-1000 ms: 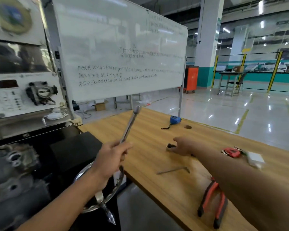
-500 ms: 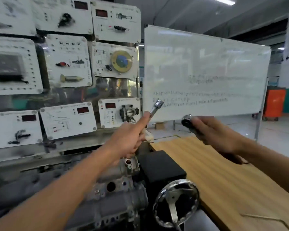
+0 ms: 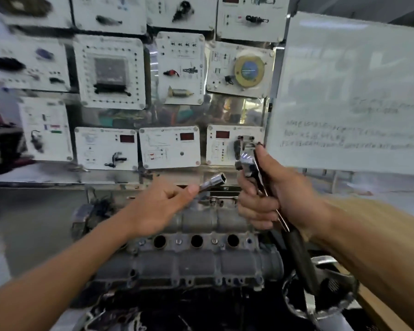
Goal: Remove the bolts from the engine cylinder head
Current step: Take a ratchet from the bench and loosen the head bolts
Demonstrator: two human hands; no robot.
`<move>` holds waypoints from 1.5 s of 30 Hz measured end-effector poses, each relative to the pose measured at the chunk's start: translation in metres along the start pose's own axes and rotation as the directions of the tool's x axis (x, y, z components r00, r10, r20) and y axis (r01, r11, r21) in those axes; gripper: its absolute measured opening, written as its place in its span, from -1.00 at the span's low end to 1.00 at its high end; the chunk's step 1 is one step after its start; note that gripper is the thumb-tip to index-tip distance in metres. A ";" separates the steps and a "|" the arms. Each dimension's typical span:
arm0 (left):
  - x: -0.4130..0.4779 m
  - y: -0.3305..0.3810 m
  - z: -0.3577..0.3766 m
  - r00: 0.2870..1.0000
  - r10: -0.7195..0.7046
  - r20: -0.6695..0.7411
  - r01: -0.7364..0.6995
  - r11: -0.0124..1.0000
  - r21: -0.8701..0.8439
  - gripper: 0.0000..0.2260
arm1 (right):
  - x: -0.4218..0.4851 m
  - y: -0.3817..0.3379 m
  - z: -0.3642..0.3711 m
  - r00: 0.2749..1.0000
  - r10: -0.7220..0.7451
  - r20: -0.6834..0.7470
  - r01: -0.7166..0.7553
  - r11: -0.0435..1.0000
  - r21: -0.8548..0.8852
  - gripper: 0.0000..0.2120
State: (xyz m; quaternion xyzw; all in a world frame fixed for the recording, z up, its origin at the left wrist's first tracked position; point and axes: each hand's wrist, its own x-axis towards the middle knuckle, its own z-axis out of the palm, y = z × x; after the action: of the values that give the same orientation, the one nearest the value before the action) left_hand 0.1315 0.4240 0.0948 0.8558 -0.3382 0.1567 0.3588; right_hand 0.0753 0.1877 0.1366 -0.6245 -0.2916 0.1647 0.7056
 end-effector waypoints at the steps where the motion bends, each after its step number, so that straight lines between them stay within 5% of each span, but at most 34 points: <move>1: -0.003 -0.002 0.000 1.000 0.006 -0.010 -0.007 1.000 -0.022 -0.34 | 0.004 0.007 0.001 1.000 0.020 0.015 -0.021 0.999 0.037 -0.45; 10: -0.019 -0.002 -0.018 1.000 -0.022 0.004 0.022 1.000 -0.014 -0.35 | 0.022 0.031 0.009 0.993 0.102 0.058 -0.107 0.989 0.099 -0.41; 19: -0.019 0.003 -0.026 0.976 -0.049 0.214 0.070 0.993 -0.091 -0.35 | 0.013 0.020 0.012 0.992 0.123 0.018 -0.121 0.989 -0.089 -0.41; 23: -0.020 0.006 -0.018 0.868 -0.015 0.497 0.288 0.829 -0.479 -0.38 | 0.014 0.003 0.009 0.991 0.131 0.031 -0.115 0.942 -0.316 -0.39; 28: -0.019 0.007 -0.016 0.729 0.133 0.672 0.477 0.605 -0.637 -0.47 | 0.021 -0.023 0.006 0.963 0.182 0.196 -0.082 0.898 -0.433 -0.41; 33: -0.006 0.012 -0.030 0.739 0.135 0.660 0.428 0.663 -0.614 -0.50 | 0.022 -0.033 0.002 0.959 0.211 0.188 -0.080 0.839 -0.538 -0.38; 36: 0.000 0.014 -0.035 0.845 0.031 0.533 0.305 0.792 -0.529 -0.49 | 0.021 -0.026 0.002 0.988 0.146 0.052 -0.091 0.815 -0.573 -0.33; 38: 0.006 0.013 -0.031 0.990 0.025 0.137 -0.002 0.987 -0.160 -0.49 | 0.030 -0.023 0.007 0.985 0.027 -0.170 -0.109 0.861 -0.497 -0.33; 40: 0.012 0.010 -0.021 0.957 0.171 -0.234 -0.107 0.959 0.261 -0.52 | 0.045 -0.027 0.022 0.937 0.009 -0.350 -0.124 0.944 -0.306 -0.46; 41: 0.011 0.008 -0.013 0.925 0.200 -0.323 -0.104 0.951 0.292 -0.55 | 0.054 -0.031 0.032 0.926 0.033 -0.376 -0.140 0.955 -0.261 -0.52; 43: 0.005 0.001 -0.002 0.921 0.177 -0.348 -0.140 0.982 0.128 -0.59 | 0.073 -0.042 0.051 0.930 0.007 -0.367 -0.184 0.873 -0.451 -0.51; 45: -0.006 -0.007 -0.010 0.983 0.055 -0.174 -0.083 0.984 -0.155 -0.58 | 0.089 -0.045 0.067 0.954 -0.134 -0.268 -0.149 0.564 -0.812 -0.62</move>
State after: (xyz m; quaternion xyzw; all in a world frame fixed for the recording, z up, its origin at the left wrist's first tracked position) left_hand 0.1313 0.4378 0.0953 0.7951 -0.3477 0.2131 0.4488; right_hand 0.0968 0.2855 0.2021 -0.8997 -0.2213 -0.0841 0.3667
